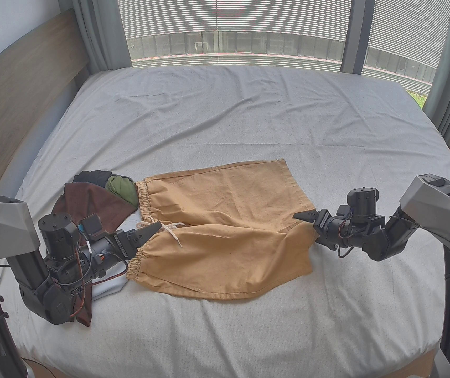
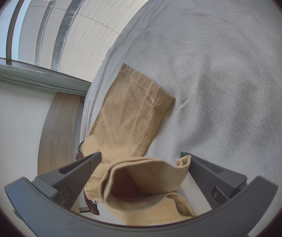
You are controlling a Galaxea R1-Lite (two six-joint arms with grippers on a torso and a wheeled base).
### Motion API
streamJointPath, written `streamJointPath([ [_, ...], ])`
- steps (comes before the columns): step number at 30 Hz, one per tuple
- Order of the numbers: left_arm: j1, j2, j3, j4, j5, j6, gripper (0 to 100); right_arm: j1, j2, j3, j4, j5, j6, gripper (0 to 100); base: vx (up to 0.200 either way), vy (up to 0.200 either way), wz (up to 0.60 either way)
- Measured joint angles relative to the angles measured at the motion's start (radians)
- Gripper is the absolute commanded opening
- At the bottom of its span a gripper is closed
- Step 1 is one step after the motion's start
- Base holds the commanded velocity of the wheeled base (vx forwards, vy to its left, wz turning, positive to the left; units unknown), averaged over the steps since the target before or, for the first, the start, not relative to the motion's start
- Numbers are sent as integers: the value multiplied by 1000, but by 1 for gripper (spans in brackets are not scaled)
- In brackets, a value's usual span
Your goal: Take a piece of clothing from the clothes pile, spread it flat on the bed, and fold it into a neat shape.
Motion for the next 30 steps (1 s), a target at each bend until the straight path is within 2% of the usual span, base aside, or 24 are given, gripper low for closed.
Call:
streamJointPath([
  [10,1,1,-2,0,0,0,100,2,-36,-133,150,-2,28,100,0,0,0],
  [15,1,2,-3,0,0,0,100,-7,-49,-139,161,-4,46,100,0,0,0],
  [20,0,2,-2,0,0,0,100,-30,-67,-135,286,-2,56,100,0,0,0],
  [26,-2,4,0,0,1,0,100,-76,-82,-140,359,0,173,100,0,0,0],
  [30,-4,4,1,0,1,1,100,-108,-83,-143,409,1,197,100,0,0,0],
])
